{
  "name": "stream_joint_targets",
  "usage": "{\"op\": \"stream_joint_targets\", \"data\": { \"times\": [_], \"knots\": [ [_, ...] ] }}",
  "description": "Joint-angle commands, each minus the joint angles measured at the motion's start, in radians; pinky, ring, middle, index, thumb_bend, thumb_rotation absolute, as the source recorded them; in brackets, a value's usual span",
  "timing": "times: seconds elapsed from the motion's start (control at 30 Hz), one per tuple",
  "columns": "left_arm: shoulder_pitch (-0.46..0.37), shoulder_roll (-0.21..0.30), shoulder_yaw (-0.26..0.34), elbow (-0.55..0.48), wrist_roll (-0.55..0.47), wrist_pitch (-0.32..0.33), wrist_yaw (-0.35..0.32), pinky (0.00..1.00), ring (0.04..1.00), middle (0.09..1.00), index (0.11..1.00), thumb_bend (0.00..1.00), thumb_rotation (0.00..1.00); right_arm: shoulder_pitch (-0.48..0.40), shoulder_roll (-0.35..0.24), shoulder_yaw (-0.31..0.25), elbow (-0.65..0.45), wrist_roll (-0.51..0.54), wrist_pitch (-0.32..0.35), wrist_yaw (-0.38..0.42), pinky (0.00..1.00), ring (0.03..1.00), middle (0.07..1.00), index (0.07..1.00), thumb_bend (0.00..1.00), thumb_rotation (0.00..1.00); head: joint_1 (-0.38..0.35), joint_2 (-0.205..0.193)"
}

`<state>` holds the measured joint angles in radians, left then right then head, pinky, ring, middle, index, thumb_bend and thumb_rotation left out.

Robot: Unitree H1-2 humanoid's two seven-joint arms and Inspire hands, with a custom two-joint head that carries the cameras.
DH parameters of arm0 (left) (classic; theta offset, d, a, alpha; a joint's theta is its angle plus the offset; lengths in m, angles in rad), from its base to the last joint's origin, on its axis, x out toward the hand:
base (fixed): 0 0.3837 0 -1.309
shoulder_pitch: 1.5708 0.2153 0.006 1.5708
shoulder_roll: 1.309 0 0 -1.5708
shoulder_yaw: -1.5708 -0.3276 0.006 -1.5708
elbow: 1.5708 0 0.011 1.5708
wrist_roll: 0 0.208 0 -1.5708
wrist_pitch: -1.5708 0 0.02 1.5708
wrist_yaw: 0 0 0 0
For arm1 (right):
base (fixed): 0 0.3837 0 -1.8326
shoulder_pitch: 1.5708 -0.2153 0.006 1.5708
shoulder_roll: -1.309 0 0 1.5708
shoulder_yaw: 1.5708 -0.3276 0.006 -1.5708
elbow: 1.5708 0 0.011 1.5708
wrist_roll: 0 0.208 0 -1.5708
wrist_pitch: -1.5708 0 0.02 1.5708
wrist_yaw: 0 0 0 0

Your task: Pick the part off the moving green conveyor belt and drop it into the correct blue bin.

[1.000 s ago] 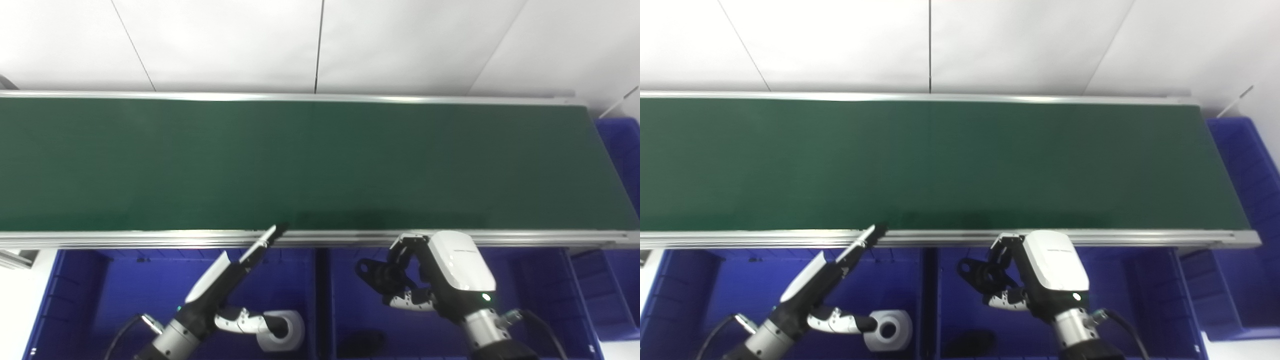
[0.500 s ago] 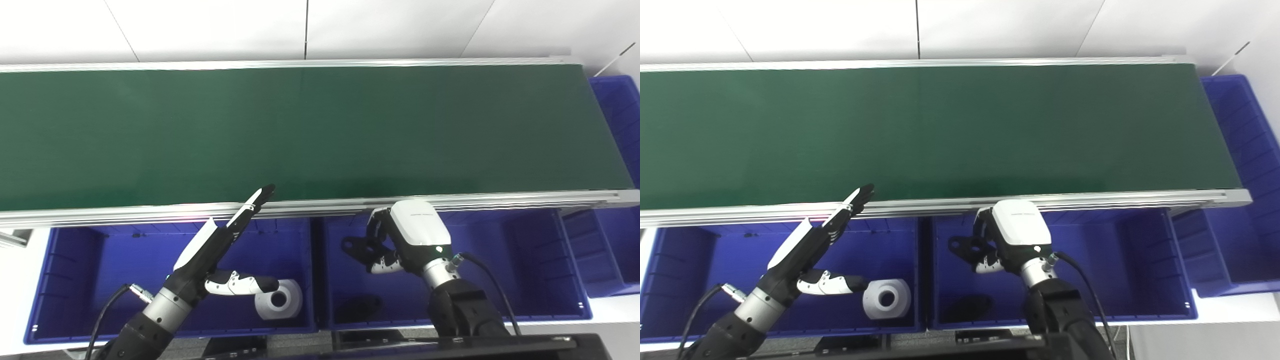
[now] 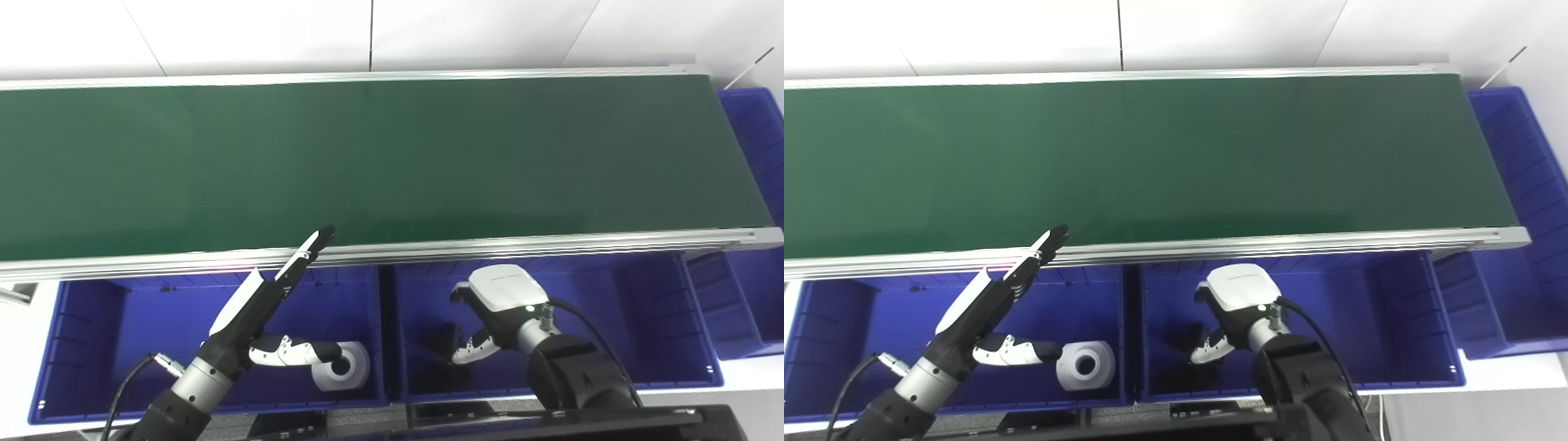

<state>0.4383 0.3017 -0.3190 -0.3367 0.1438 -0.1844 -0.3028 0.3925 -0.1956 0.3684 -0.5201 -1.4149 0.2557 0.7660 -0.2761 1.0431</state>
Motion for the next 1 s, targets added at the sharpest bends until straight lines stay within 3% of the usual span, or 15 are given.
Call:
{"op": "stream_joint_targets", "data": {
  "times": [0.0, 0.1, 0.17, 0.2, 0.23, 0.3, 0.37, 0.47, 0.53, 0.63, 0.83, 0.97],
  "knots": [
    [0.005, 0.014, 0.002, -0.029, -0.002, -0.016, -0.007, 1.0, 1.0, 1.0, 1.0, 0.84, 0.63, 0.061, 0.027, -0.031, -0.062, 0.053, -0.001, -0.11, 0.99, 0.908, 0.881, 0.87, 0.74, 0.88, 0.002, 0.0],
    [0.007, 0.02, 0.004, -0.03, 0.0, -0.019, -0.01, 1.0, 1.0, 1.0, 1.0, 0.84, 0.63, 0.14, 0.07, -0.083, -0.091, 0.212, -0.034, -0.285, 0.93, 0.87, 0.851, 0.845, 0.74, 0.77, 0.014, 0.0],
    [0.005, 0.022, 0.003, -0.028, 0.003, -0.024, -0.013, 0.99, 1.0, 1.0, 1.0, 0.84, 0.63, 0.2, 0.116, -0.122, -0.115, 0.362, -0.053, -0.396, 0.79, 0.83, 0.824, 0.824, 0.72, 0.66, 0.024, -0.001],
    [0.004, 0.023, 0.003, -0.028, 0.004, -0.024, -0.014, 1.0, 1.0, 1.0, 1.0, 0.84, 0.63, 0.218, 0.131, -0.132, -0.121, 0.411, -0.061, -0.434, 0.71, 0.809, 0.815, 0.816, 0.71, 0.62, 0.024, -0.001],
    [0.005, 0.023, 0.002, -0.03, 0.006, -0.021, -0.014, 0.99, 1.0, 1.0, 1.0, 0.83, 0.63, 0.241, 0.151, -0.144, -0.127, 0.482, -0.076, -0.475, 0.69, 0.802, 0.82, 0.826, 0.7, 0.64, 0.039, -0.002],
    [0.007, 0.022, 0.001, -0.032, 0.007, -0.015, -0.016, 0.99, 1.0, 1.0, 1.0, 0.83, 0.63, 0.28, 0.188, -0.161, -0.127, 0.649, -0.119, -0.548, 0.64, 0.766, 0.811, 0.816, 0.69, 0.57, 0.049, -0.005],
    [0.008, 0.021, 0.0, -0.031, 0.01, -0.015, -0.015, 0.99, 1.0, 1.0, 1.0, 0.84, 0.63, 0.306, 0.209, -0.165, -0.111, 0.79, -0.162, -0.595, 0.55, 0.682, 0.815, 0.827, 0.67, 0.52, 0.058, -0.008],
    [0.007, 0.02, 0.0, -0.021, 0.01, -0.025, -0.014, 1.0, 1.0, 1.0, 1.0, 0.84, 0.63, 0.316, 0.208, -0.156, -0.073, 0.907, -0.215, -0.623, 0.54, 0.672, 0.825, 0.844, 0.68, 0.47, 0.072, -0.013],
    [0.006, 0.019, -0.001, -0.016, 0.001, -0.026, -0.017, 1.0, 1.0, 1.0, 1.0, 0.83, 0.62, 0.31, 0.188, -0.147, -0.044, 0.968, -0.233, -0.614, 0.7, 0.791, 0.844, 0.865, 0.71, 0.46, 0.077, -0.015],
    [0.004, 0.016, -0.002, -0.012, -0.009, -0.016, -0.023, 1.0, 1.0, 1.0, 1.0, 0.83, 0.6, 0.285, 0.13, -0.13, -0.013, 0.986, -0.233, -0.585, 0.8, 0.85, 0.879, 0.907, 0.76, 0.51, 0.084, -0.02],
    [0.002, 0.005, -0.008, 0.013, -0.004, -0.024, -0.024, 1.0, 1.0, 1.0, 1.0, 0.82, 0.6, 0.244, 0.056, -0.101, 0.045, 1.009, -0.272, -0.589, 0.77, 0.86, 0.904, 0.945, 0.82, 0.51, 0.151, -0.048],
    [0.003, -0.002, -0.013, 0.033, 0.006, -0.039, -0.02, 1.0, 1.0, 1.0, 1.0, 0.82, 0.59, 0.229, 0.017, -0.081, 0.058, 0.993, -0.25, -0.576, 0.79, 0.89, 0.939, 0.975, 0.84, 0.5, 0.18, -0.066]
  ]
}}
